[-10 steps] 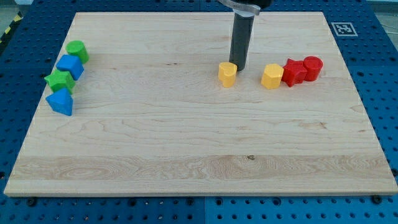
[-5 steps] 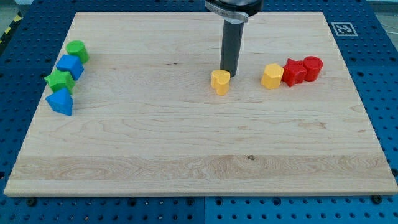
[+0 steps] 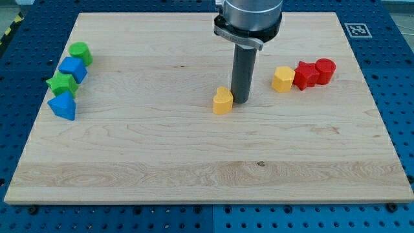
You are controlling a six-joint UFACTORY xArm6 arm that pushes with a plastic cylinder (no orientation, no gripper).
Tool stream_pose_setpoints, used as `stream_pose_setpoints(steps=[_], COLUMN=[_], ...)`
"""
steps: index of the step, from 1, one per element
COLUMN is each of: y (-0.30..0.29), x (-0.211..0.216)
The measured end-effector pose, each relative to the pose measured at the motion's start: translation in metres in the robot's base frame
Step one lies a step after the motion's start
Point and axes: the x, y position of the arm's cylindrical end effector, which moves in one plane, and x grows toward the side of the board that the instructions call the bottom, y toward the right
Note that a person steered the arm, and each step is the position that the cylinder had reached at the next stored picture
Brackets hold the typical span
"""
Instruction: Move the yellow heart to the center
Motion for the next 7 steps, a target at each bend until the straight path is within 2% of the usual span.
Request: stream_pose_setpoints(steps=[2,7], y=[-0.035,-0.036], x=[0.003,0.007])
